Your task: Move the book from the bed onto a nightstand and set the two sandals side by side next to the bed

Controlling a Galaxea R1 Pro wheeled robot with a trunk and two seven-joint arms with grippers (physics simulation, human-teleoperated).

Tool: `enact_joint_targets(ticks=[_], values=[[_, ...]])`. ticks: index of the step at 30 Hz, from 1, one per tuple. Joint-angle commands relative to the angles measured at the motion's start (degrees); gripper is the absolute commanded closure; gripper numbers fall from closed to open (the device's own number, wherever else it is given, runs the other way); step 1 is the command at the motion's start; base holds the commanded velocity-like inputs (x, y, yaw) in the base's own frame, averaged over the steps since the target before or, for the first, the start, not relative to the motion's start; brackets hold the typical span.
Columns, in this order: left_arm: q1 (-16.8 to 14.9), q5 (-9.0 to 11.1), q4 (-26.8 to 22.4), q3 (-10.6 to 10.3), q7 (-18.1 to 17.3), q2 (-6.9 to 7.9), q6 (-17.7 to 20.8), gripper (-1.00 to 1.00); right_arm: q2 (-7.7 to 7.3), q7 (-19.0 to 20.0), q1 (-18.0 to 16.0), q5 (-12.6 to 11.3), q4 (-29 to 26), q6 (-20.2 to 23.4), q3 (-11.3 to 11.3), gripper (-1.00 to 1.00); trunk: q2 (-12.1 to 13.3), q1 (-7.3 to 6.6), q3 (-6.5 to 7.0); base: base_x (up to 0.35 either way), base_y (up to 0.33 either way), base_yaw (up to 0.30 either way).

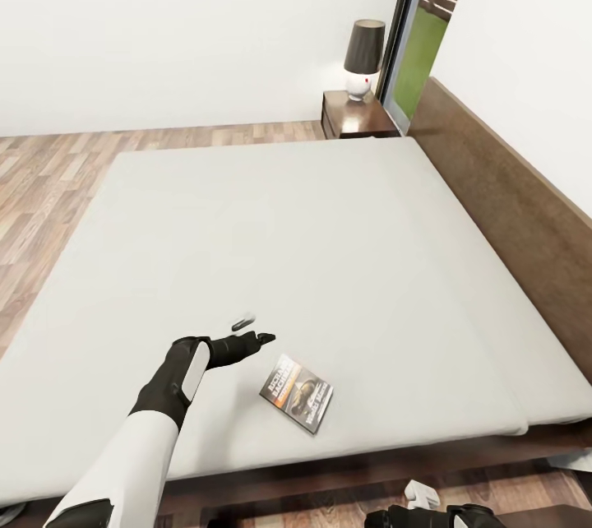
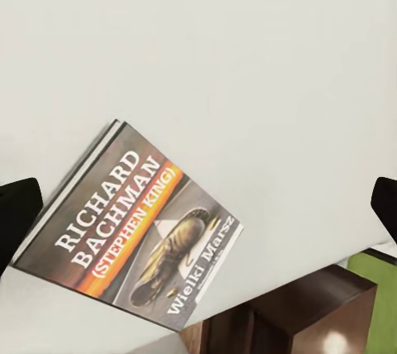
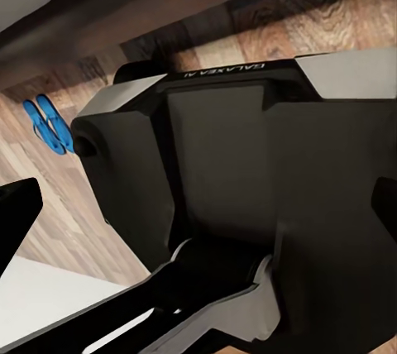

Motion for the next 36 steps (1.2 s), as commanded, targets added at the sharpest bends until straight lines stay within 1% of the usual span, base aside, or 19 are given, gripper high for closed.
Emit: enact_joint_targets(ticks=[1, 5, 10, 36], values=[[0.0, 0.2, 0.0, 0.3, -0.1, -0.08, 0.4, -1.00, -0.06, 0.0, 0.0, -0.6, -0.1, 0.4, 0.4, -1.00, -0.5, 0.24, -0.24, 0.000, 0.000, 0.000], [0.0, 0.2, -0.1, 0.3, -0.1, -0.08, 0.5, -1.00, -0.06, 0.0, 0.0, -0.6, -0.1, 0.3, 0.4, -1.00, -2.1, 1.12, -0.96, 0.000, 0.000, 0.000], [0.0, 0.2, 0.0, 0.3, -0.1, -0.08, 0.5, -1.00, -0.06, 0.0, 0.0, -0.6, -0.1, 0.3, 0.4, -1.00, -2.1, 1.12, -0.96, 0.000, 0.000, 0.000], [0.0, 0.2, -0.1, 0.4, -0.1, -0.08, 0.5, -1.00, -0.15, 0.0, 0.0, -0.7, -0.1, 0.3, 0.4, -1.00, -12.5, 6.83, -5.63, 0.000, 0.000, 0.000]])
